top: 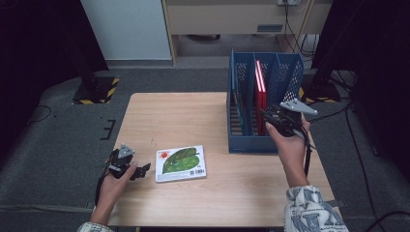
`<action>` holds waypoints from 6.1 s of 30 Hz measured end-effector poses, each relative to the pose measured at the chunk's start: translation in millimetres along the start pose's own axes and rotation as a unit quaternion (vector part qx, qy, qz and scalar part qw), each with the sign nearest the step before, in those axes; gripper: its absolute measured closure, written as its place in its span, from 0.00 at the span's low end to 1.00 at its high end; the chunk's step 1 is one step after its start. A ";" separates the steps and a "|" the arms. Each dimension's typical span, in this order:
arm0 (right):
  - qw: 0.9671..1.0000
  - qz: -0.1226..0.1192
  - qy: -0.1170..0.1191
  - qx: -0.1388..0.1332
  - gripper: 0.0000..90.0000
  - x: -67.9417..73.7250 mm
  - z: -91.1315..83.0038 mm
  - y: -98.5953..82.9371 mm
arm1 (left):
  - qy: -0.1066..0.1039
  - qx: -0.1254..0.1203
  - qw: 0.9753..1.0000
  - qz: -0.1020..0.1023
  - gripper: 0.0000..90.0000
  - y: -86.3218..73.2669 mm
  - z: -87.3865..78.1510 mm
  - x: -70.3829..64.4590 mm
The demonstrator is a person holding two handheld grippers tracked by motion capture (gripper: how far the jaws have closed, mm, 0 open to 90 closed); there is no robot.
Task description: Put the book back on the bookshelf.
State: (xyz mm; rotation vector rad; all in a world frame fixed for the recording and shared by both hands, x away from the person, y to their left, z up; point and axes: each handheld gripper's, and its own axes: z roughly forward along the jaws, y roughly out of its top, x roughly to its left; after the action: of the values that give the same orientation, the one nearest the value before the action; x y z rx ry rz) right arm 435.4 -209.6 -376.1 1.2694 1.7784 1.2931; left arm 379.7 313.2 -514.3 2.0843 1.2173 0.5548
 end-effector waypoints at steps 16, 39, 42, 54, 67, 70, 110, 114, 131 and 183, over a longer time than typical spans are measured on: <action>0.998 -0.019 0.067 0.008 0.35 39.6 -5.2 -45.4 | -0.024 -0.004 1.000 0.011 0.07 4.2 2.5 -10.3; 0.982 -0.077 0.162 0.062 0.22 113.7 9.2 -104.4 | -0.064 0.001 0.998 0.029 0.09 10.8 10.5 -43.4; 0.979 -0.083 0.172 0.071 0.19 123.4 14.4 -112.1 | -0.067 0.004 0.997 0.031 0.09 10.5 12.8 -45.8; 0.960 -0.099 0.218 0.145 0.15 154.5 39.9 -138.5 | -0.080 0.018 0.996 0.024 0.09 9.3 19.8 -49.8; 0.949 -0.107 0.227 0.192 0.16 168.5 56.9 -156.8 | -0.119 0.017 0.993 0.000 0.13 7.6 25.0 -51.7; 0.947 -0.108 0.228 0.198 0.16 170.0 58.7 -159.6 | -0.119 0.016 0.993 0.001 0.13 7.5 25.0 -51.7; 0.949 -0.125 0.196 0.212 0.13 171.7 19.5 -174.9 | -0.145 0.011 0.988 0.050 0.13 20.3 22.6 -82.7; 0.949 -0.137 0.191 0.212 0.09 175.6 20.0 -176.7 | -0.149 0.011 0.987 0.052 0.13 29.3 29.2 -75.6; 0.950 -0.144 0.181 0.208 0.08 179.0 20.1 -178.4 | -0.161 0.044 0.985 0.044 0.11 41.2 54.2 -66.7; 0.957 -0.132 0.152 0.207 0.08 187.1 21.6 -178.8 | -0.150 0.043 0.988 0.007 0.26 42.6 43.4 -53.0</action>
State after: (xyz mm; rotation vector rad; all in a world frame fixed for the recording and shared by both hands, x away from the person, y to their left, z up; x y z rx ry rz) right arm 322.6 -40.8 -538.1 1.0256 2.4431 1.0380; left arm 407.7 237.6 -515.8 2.1544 1.0676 0.1857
